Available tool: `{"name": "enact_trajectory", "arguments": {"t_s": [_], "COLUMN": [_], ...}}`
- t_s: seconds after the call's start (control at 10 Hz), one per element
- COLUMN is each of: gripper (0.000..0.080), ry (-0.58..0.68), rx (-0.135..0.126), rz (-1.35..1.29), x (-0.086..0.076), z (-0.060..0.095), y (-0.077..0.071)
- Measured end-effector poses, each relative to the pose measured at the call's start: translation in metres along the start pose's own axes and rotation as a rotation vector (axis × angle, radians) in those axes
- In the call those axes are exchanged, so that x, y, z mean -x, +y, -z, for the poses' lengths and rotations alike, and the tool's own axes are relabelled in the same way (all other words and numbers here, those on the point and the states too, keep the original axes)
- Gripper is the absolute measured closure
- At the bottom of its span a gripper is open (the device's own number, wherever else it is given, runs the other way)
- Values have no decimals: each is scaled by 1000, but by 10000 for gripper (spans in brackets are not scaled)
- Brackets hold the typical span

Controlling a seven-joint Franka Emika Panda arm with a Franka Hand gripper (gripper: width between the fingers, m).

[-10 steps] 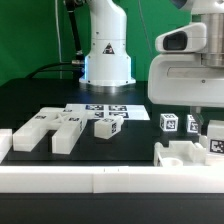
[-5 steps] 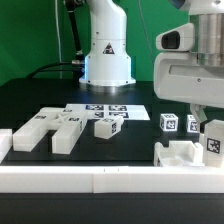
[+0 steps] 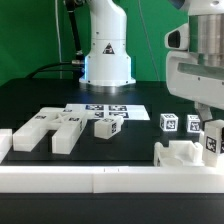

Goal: Assemble chair

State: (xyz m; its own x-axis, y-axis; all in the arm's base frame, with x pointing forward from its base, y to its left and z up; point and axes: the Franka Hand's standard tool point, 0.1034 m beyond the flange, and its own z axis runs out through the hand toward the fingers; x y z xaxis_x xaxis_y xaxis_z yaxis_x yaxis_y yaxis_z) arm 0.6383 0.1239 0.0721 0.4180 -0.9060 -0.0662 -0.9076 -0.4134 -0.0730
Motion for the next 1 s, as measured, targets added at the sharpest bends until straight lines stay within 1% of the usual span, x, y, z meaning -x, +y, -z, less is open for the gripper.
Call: {"name": "enact_trajectory", "arguments": {"t_s": [0.1,0.2,0.3,0.4,0.5,0.6,0.7,1.0], "gripper": [436,436,239,178,178,154,150,150], "ry": [0,4,5,8,12,14,14,21], "rx": [1,3,3,5,0,2,1,11], "rz": [35,67,149,252,315,416,474,726], "x": [0,2,3,5,7,8,10,9], "z": [-1,-1,0,-1,-1,-1,-1,-2], "y": [0,0,-1,-2,-2,-3,-3,-3]}}
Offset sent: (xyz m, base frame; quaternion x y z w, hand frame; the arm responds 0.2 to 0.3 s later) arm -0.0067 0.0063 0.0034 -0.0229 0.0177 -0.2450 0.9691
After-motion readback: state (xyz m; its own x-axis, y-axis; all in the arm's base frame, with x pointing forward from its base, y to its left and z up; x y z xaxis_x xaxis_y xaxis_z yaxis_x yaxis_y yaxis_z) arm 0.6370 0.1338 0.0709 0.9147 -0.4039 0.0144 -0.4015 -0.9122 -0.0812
